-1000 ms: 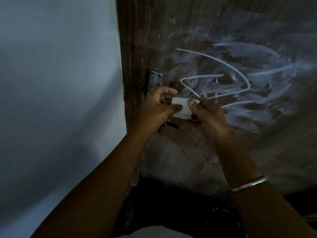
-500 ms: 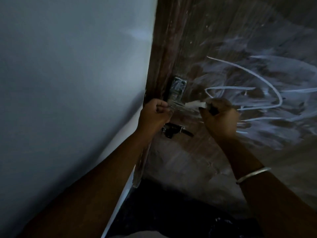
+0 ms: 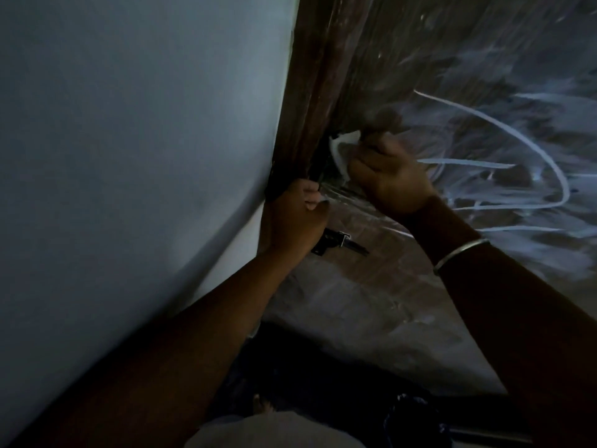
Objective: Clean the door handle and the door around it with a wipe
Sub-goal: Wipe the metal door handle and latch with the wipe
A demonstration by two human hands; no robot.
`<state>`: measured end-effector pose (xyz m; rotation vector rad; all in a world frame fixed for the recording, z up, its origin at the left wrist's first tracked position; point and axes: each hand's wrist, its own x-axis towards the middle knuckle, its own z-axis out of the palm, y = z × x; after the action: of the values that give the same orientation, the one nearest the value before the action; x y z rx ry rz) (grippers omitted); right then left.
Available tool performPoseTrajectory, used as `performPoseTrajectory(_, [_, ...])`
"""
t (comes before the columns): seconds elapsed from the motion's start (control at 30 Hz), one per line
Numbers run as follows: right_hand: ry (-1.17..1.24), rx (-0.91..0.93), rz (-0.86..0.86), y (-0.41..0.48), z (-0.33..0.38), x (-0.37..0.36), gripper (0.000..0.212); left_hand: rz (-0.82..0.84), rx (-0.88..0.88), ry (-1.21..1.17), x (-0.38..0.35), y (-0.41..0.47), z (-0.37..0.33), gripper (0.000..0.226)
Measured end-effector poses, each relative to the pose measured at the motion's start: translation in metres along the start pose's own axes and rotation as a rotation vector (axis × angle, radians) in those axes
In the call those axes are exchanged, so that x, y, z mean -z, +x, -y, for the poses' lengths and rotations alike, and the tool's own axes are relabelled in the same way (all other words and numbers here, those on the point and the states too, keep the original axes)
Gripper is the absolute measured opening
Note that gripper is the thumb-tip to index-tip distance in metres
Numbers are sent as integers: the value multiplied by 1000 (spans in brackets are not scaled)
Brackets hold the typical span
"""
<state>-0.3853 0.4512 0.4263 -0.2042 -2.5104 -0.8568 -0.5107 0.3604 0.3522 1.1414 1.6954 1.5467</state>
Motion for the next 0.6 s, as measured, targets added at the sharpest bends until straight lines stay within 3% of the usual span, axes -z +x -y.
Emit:
performPoseTrajectory(0.1, [0,120,38,3,-4,-5,13,-47,-24,13,0,2,0,21])
performPoseTrajectory(0.27, [-10,89,121,-7,-4,-5,22,-98,-80,46,3,2,2,14])
performPoseTrajectory(0.33, [6,-27,118,-12,-4,-3,21,-110,-82,30,4,2,4,13])
performPoseTrajectory(0.4, [101,-311,71,-10,-5,1,25,-109,-72,12,5,2,5,12])
performPoseTrajectory(0.43, [114,-369,38,-5,-3,1,26,-103,-65,1,4,2,6,11])
performPoseTrajectory(0.6, [-91,-216,100,14,9,-6,17,-98,-54,-24,4,1,6,11])
